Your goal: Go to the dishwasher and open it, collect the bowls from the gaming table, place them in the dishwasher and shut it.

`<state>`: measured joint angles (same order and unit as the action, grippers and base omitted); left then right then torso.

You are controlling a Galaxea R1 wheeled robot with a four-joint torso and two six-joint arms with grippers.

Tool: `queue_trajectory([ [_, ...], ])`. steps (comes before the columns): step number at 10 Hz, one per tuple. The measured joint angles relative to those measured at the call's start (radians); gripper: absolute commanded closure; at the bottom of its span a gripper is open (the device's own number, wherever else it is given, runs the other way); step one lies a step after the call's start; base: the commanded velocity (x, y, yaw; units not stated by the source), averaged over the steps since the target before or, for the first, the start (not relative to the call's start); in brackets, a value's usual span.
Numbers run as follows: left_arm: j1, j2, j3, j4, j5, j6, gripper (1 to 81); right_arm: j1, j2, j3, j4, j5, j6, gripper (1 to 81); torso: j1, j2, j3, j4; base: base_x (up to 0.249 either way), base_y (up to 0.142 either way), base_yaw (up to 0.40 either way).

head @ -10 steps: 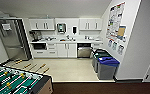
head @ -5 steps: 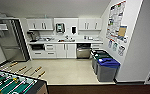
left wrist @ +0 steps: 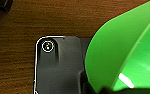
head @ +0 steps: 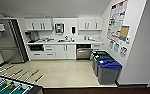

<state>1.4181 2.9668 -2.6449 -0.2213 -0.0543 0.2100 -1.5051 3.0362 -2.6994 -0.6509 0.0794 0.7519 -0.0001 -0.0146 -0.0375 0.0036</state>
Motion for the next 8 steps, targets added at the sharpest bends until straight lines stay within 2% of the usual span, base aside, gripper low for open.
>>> queue_trajectory([
  [8, 0.001, 0.001, 0.0, 0.0, 0.001, 0.0, 81.1, 0.004, 0.0, 0.0, 0.0, 0.0, 0.0, 81.1, 0.0, 0.0, 0.0, 0.0, 0.176, 0.0, 0.0],
])
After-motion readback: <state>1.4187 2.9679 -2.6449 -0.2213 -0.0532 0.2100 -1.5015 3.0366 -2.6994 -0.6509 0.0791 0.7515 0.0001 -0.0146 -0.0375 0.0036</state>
